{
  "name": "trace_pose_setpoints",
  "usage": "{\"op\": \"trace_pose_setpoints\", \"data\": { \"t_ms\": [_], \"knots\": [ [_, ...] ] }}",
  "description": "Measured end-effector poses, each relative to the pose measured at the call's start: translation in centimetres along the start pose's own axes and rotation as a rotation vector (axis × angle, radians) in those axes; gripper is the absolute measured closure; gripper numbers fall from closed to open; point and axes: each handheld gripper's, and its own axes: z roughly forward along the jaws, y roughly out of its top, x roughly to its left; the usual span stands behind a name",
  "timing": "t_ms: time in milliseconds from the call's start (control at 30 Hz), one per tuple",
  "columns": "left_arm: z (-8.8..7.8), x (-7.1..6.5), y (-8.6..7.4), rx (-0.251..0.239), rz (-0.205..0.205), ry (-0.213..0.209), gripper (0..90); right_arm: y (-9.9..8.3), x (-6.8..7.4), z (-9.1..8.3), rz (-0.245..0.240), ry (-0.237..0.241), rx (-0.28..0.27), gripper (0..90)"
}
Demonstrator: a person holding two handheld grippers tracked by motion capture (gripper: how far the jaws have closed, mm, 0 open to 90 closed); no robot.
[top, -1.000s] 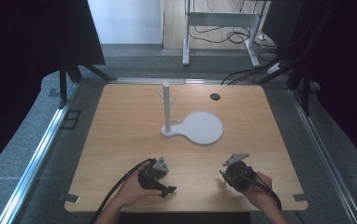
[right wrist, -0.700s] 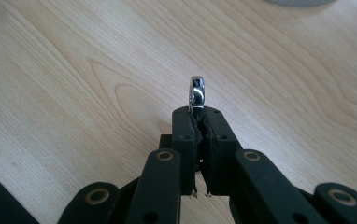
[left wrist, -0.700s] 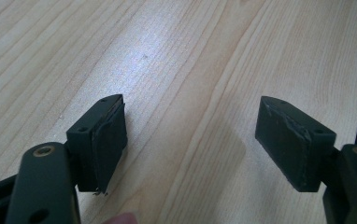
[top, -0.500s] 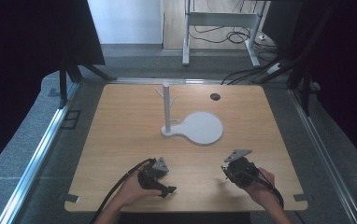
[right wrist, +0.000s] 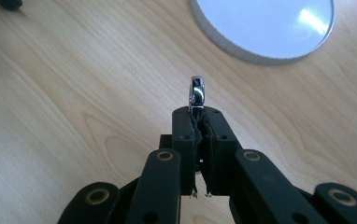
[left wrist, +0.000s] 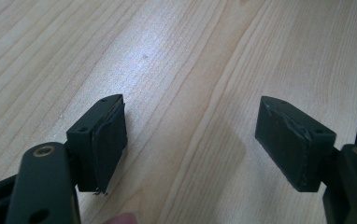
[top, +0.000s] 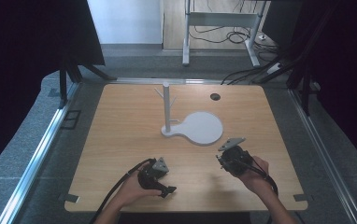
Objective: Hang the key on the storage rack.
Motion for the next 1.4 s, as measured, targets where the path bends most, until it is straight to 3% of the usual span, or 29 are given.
{"op": "trace_pose_setpoints", "data": {
  "t_ms": [600, 833, 1400],
  "knots": [
    [-0.2, 0.1, 0.0, 0.014, 0.007, -0.001, 25.5, 4.7, 0.1, 1.1, -0.017, 0.006, -0.03, 84.8],
    [-0.3, 0.1, 0.1, 0.015, 0.007, -0.002, 25.4, 5.7, 0.3, 2.2, -0.013, 0.017, -0.027, 84.8],
    [-1.1, 0.3, 0.1, -0.012, 0.002, 0.001, 25.5, 8.1, -1.1, 4.1, 0.017, 0.014, -0.014, 84.8]
  ]
}}
